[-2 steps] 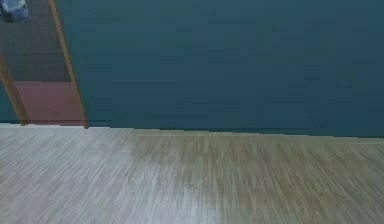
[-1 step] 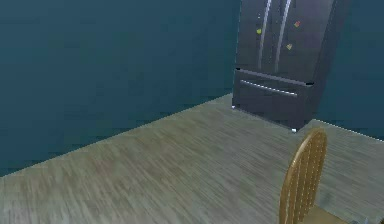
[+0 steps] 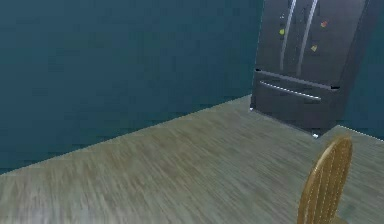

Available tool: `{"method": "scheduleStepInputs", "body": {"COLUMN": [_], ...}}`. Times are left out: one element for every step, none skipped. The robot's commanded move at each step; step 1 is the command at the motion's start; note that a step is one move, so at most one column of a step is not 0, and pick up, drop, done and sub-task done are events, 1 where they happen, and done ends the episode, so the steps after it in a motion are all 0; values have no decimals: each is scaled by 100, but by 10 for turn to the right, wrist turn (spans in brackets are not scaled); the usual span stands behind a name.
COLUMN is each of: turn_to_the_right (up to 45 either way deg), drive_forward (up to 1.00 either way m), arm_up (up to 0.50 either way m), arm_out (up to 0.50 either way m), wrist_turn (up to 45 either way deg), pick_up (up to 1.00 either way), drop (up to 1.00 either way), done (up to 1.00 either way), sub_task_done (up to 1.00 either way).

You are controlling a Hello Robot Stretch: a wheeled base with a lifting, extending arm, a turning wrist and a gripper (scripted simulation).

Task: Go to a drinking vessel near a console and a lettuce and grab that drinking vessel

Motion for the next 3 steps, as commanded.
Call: {"method": "scheduleStepInputs", "body": {"turn_to_the_right": [-450,-330,0], "drive_forward": [0,0,25], "arm_up": [0,0,0], "arm_out": [0,0,0], "wrist_turn": [0,0,0], "pick_up": [0,0,0], "drop": [0,0,0], "done": [0,0,0], "sub_task_done": [0,0,0]}}
